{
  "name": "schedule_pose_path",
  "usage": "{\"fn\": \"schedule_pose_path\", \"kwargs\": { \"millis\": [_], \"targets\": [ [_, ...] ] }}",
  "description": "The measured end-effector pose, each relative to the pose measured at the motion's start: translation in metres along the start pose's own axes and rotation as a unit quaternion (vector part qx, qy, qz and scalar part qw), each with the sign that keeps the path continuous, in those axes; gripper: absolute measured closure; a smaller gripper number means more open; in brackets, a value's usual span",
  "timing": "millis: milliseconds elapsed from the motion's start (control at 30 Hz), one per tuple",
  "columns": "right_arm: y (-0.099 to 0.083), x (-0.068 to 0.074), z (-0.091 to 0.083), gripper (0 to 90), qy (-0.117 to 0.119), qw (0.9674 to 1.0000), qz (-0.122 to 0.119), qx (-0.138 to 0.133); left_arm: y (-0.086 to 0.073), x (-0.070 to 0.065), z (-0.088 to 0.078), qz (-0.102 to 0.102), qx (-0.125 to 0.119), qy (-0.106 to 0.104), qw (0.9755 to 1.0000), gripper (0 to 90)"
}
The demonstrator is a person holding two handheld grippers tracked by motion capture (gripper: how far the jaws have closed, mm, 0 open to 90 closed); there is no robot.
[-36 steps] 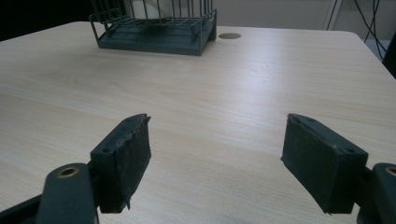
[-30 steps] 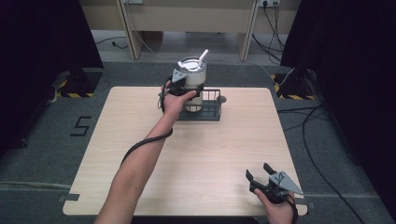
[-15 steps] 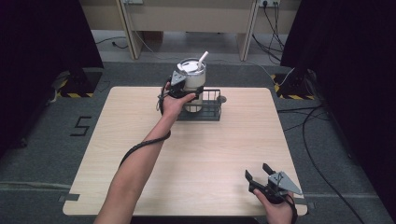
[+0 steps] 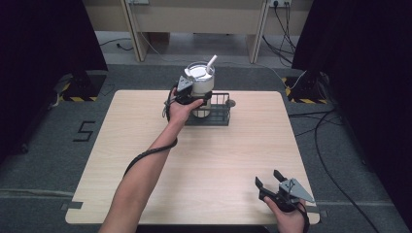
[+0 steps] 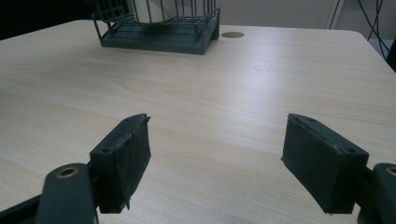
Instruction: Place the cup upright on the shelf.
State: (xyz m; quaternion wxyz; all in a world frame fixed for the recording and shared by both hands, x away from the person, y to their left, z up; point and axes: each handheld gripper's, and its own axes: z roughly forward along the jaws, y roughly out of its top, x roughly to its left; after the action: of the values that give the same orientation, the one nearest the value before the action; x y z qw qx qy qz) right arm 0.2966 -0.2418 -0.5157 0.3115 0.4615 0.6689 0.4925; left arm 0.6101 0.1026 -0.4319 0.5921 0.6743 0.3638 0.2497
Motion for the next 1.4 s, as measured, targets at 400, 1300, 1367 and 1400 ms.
{"fn": "schedule_pose_path", "kwargs": {
  "millis": [400,1300,1367,1400],
  "targets": [
    [0.000,0.000,0.000,23.5,-0.001,1.0000,-0.001,0.001,-0.002,-0.001,-0.006,-0.002,0.002,0.001,1.0000,6.3],
    [0.000,0.001,0.001,23.5,-0.002,1.0000,0.002,0.001,-0.001,0.001,-0.043,0.001,-0.004,-0.012,0.9999,14.2],
    [0.000,0.001,0.001,23.5,-0.002,1.0000,0.002,0.001,-0.001,0.001,-0.047,0.004,-0.005,-0.012,0.9999,14.2],
    [0.000,0.001,0.001,23.5,-0.002,1.0000,0.002,0.001,0.000,0.001,-0.049,0.006,-0.005,-0.013,0.9999,14.2]
  ]
}}
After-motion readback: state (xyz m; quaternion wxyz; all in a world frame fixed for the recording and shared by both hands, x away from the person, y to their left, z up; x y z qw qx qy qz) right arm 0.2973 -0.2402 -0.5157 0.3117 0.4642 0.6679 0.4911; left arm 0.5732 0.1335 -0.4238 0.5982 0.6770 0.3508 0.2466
